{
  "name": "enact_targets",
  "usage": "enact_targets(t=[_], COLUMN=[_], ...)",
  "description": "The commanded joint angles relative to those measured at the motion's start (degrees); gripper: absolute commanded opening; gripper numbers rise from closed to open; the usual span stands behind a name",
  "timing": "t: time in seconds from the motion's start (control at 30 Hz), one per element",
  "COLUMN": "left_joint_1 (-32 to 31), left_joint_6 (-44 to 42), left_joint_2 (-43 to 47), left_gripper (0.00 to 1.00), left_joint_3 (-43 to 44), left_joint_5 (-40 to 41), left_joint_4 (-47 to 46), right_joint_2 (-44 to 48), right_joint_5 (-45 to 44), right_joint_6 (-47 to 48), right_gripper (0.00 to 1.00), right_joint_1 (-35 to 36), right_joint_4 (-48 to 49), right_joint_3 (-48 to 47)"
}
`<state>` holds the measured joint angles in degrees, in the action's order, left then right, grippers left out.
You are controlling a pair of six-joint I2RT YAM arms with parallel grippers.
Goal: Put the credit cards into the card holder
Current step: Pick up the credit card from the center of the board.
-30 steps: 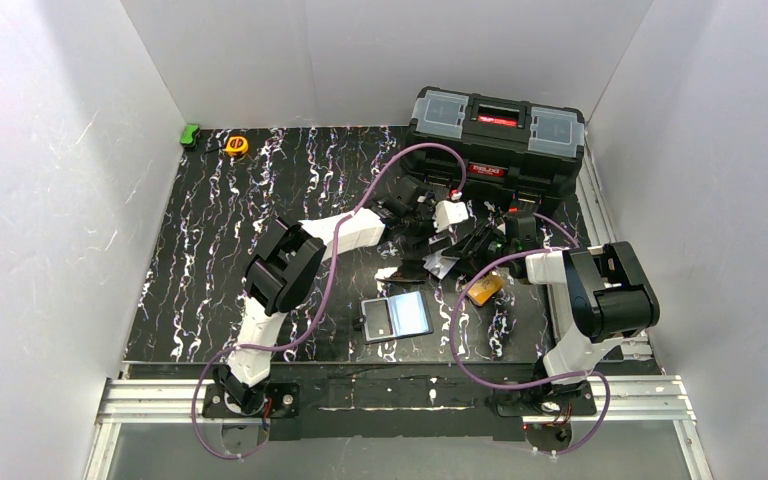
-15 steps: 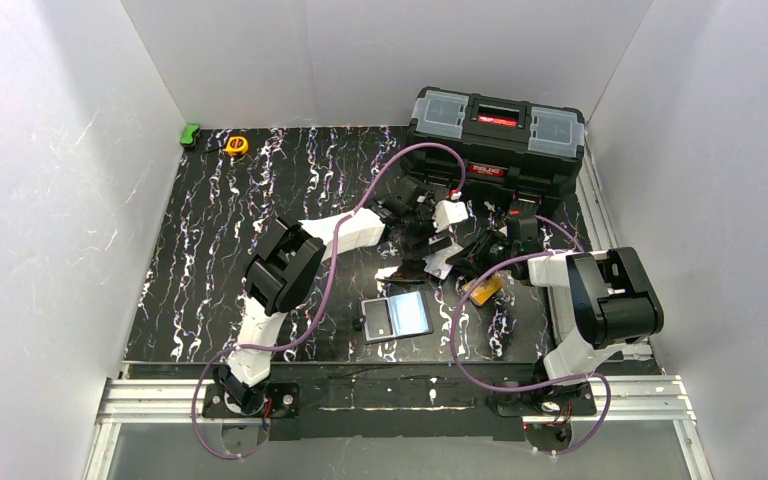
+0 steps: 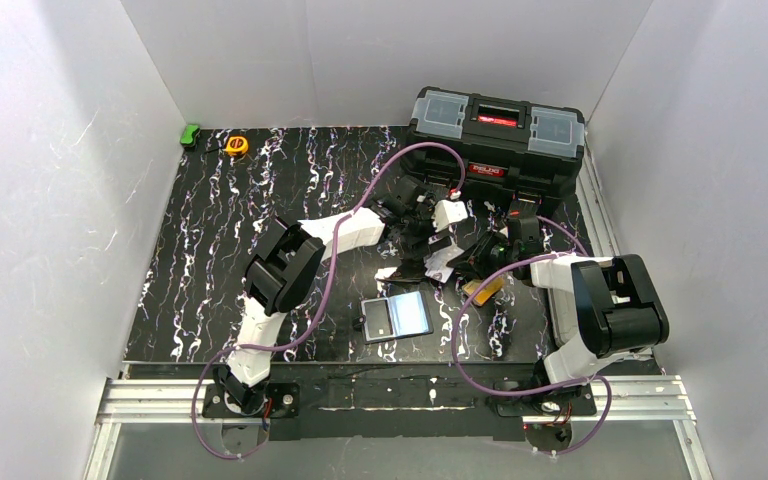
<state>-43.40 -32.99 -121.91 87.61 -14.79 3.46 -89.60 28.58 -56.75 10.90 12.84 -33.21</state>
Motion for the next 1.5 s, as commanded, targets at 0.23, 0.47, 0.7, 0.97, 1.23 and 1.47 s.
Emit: enact_targets(t=[0.23, 0.47, 0.7, 0.97, 1.23, 1.47], left_joint_1=[4.91, 4.33, -2.82, -5.01, -6.16, -6.88], left_joint_6=[-4.03, -13.72, -15.46, -16.34, -19.27, -24.98], left_joint_2=[11.35, 24.96, 25.64, 21.76, 20.13, 19.44], left_gripper=[0.92, 0.97, 0.95, 0.92, 0.77, 0.69], left_joint_3=[-1.36, -17.91, -28.44, -29.98, -34.57, -37.03], left_joint_5=[-10.77, -22.54, -15.44, -12.39, -10.33, -11.72], left_joint_4=[7.83, 2.06, -16.19, -22.92, -33.13, -34.09], right_joint_2=[-0.22, -0.48, 0.52, 0.83, 0.8, 1.09], right_joint_5=[0.45, 0.79, 0.26, 0.65, 1.42, 1.83], right_joint_6=[1.12, -0.4, -1.11, -1.23, -2.18, -2.58], right_gripper=[0.15, 0.14, 0.14, 0.14, 0.14, 0.14], right_joint_1=[-0.01, -0.04, -0.02, -0.02, -0.02, -0.13], right_joint_4=[-2.81, -1.87, -2.26, -2.55, -1.79, -1.87], right_joint_3=[-4.11, -4.98, -5.25, -5.46, -5.53, -5.81])
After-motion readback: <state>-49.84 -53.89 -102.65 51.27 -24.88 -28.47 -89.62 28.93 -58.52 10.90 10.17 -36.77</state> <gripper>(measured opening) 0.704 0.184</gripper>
